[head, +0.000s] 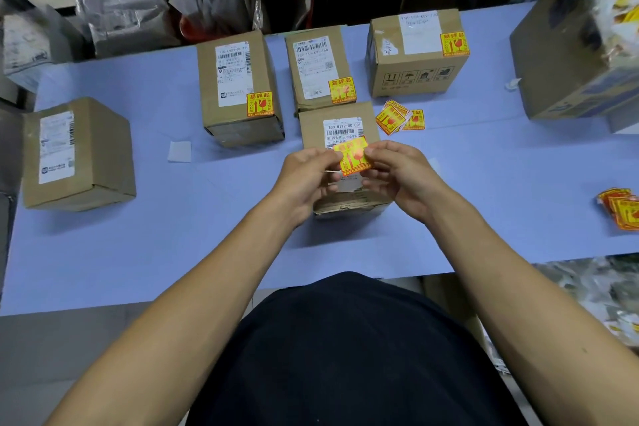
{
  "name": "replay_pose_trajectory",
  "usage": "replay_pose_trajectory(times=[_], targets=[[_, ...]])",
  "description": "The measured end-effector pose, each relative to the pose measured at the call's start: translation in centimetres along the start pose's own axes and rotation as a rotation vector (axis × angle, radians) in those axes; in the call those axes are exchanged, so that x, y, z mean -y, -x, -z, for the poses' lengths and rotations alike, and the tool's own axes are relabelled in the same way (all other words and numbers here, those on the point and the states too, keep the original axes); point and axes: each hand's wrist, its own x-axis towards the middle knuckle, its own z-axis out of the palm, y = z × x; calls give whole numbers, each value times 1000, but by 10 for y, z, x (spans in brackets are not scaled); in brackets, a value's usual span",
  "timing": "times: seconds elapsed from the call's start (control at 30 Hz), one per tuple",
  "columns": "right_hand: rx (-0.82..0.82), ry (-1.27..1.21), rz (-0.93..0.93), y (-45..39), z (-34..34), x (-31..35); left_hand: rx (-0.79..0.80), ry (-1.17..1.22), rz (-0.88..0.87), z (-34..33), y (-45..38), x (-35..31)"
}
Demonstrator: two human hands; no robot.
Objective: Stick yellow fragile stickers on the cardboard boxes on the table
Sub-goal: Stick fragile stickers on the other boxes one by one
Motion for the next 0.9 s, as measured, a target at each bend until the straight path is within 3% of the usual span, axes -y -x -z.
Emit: replay_pose_trajectory(times=[0.4,0.57,0.73,0.9], targets=[[-329,519,207,7,17,-13,-40,-359,-213,-12,-9,18],[-365,718,251,12,28,-28,-83,-608,-276,-20,-10,28],[-356,747,236,13,37,-39,-120,-992,-393,-26,-8,34],[-378,757,242,12,39,-42,-179,-1068,-378,-33,-8,36]])
